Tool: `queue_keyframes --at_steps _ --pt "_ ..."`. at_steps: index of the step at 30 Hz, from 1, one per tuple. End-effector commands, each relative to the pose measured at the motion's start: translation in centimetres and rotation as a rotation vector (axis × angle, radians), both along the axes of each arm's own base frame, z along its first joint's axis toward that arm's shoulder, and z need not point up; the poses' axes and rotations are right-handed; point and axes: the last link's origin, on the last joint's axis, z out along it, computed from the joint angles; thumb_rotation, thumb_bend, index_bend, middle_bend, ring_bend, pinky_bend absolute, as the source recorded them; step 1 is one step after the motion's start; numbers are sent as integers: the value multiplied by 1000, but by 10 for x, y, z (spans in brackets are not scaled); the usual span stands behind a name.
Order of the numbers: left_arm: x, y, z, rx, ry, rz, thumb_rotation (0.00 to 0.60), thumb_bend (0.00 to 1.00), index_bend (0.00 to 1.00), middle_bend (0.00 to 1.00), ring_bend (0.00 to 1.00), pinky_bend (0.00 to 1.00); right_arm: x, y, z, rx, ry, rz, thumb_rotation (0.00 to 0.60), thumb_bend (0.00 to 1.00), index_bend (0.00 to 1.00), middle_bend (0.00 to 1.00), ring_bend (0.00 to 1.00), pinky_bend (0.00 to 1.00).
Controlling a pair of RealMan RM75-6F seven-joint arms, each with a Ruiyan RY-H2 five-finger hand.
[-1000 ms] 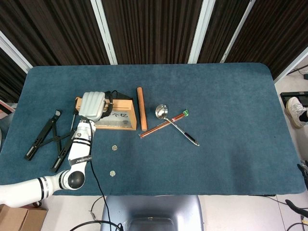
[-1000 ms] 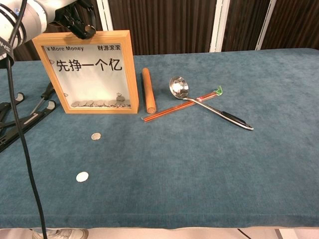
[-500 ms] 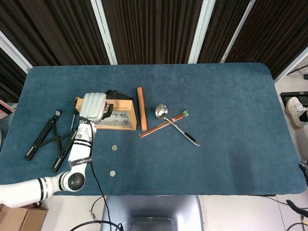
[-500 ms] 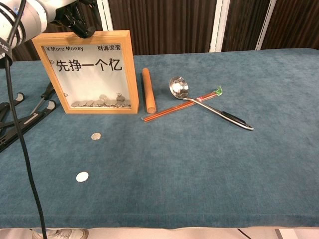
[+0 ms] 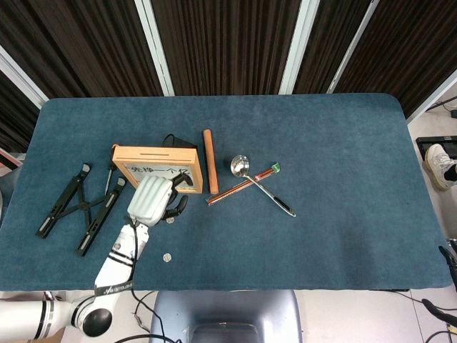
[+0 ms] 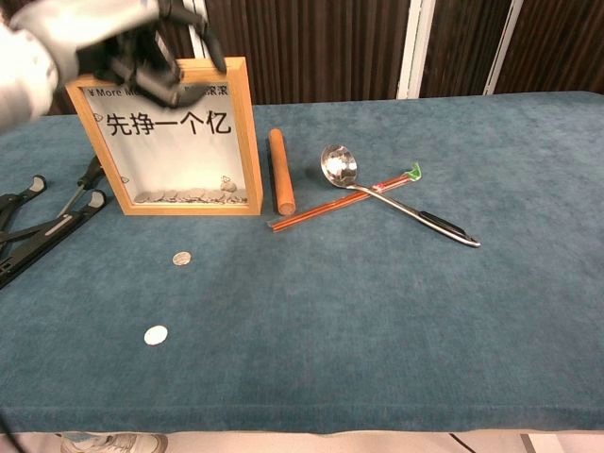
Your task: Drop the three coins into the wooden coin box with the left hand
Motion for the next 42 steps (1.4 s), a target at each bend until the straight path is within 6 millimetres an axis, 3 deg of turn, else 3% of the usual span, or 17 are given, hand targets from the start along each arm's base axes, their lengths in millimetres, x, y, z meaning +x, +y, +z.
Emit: queue_keyframes --at_steps 1,7,13,18,22,25,31,42 --pt "-38 -46 -32 -76 23 18 600 413 444 1000 1000 1000 1 2 -2 8 3 7 600 207 0 0 0 0" --pt "-78 -62 -81 -98 106 62 600 399 444 1000 1000 1000 3 5 -5 24 6 21 600 208 0 0 0 0" --pt "-94 -53 -118 -119 132 123 600 398 444 1000 1000 1000 2 6 -4 24 4 22 600 207 0 0 0 0" --pt "-105 -39 -134 -89 173 150 600 397 444 1000 1000 1000 1 6 -2 19 0 20 600 208 0 0 0 0" --pt "-109 -35 -137 -82 183 157 600 397 445 1000 1000 1000 1 6 -2 18 -1 18 600 208 0 0 0 0" --pt "-116 -19 -138 -24 222 168 600 397 446 1000 1000 1000 0 5 -2 20 1 11 600 208 0 0 0 0" --pt "-119 -7 -138 22 244 175 600 397 446 1000 1000 1000 -1 4 -3 24 4 4 600 207 0 0 0 0" --pt "-127 -1 -142 34 294 193 600 397 446 1000 1000 1000 -1 4 -1 19 3 0 600 208 0 0 0 0"
